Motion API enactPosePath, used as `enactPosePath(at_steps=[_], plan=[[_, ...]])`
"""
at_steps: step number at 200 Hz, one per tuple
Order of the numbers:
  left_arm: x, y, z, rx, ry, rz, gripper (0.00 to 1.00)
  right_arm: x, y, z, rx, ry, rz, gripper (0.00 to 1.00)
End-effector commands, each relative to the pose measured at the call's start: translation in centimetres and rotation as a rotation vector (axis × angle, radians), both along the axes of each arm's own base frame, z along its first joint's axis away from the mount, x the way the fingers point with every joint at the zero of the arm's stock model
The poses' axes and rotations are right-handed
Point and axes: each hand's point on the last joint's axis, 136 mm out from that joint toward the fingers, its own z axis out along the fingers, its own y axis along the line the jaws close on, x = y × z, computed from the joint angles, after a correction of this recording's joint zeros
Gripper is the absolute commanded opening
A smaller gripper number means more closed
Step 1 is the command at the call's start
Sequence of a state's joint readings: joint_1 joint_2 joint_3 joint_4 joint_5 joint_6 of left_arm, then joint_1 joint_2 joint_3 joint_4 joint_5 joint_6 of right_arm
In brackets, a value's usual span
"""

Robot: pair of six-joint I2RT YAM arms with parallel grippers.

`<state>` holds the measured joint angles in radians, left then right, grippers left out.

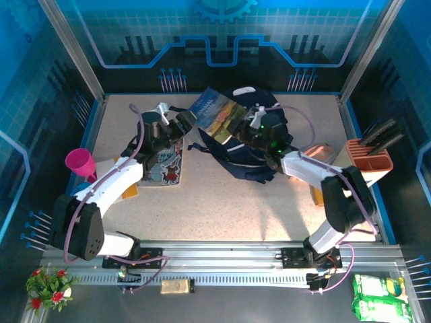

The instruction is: Pack books, pencil case, and school supplies into a backpack

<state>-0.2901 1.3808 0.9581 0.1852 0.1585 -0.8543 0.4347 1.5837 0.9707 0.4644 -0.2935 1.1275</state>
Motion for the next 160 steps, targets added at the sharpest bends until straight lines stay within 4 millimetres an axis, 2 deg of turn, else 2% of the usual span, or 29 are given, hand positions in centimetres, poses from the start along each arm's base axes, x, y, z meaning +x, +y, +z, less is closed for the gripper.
enactPosePath(at_steps=[1, 23, 50, 65, 102, 111, 128, 142, 160], plan=[[-0.8, -2.5, -1.7, 0.215, -0.002, -0.158, 0.76, -0.7, -4.3, 2.6, -0.19, -0.154, -0.092, 0.08], [-1.1, -5.7, -3.5, 0.332, 0.02, -0.302, 0.82, -1.9, -8.3, 2.4, -0.314, -0.151, -0.181, 0.08], [-1.2, -9.5, -5.6, 0.475, 0.049, -0.461, 0.89, -3.6, -13.1, 3.1, -0.419, -0.144, -0.3, 0.08], [-1.0, -11.5, -6.7, 0.544, 0.045, -0.533, 0.91, -4.6, -15.4, 3.6, -0.464, -0.133, -0.355, 0.08], [-0.5, -15.9, -9.1, 0.733, 0.023, -0.693, 0.93, -7.2, -20.3, 3.2, -0.531, -0.043, -0.468, 0.07], [-0.4, -16.9, -9.5, 0.781, 0.01, -0.726, 0.91, -7.8, -21.3, 2.8, -0.542, -0.007, -0.487, 0.07], [-1.2, -19.1, -10.6, 0.844, -0.034, -0.86, 0.82, -8.9, -22.6, 2.6, -0.574, 0.011, -0.508, 0.07], [-1.0, -20.0, -11.7, 0.924, -0.035, -0.899, 0.74, -9.4, -23.5, 2.9, -0.579, 0.013, -0.535, 0.07], [-0.3, -20.9, -13.0, 0.975, -0.024, -0.928, 0.7, -9.8, -24.2, 2.7, -0.566, 0.035, -0.543, 0.07]])
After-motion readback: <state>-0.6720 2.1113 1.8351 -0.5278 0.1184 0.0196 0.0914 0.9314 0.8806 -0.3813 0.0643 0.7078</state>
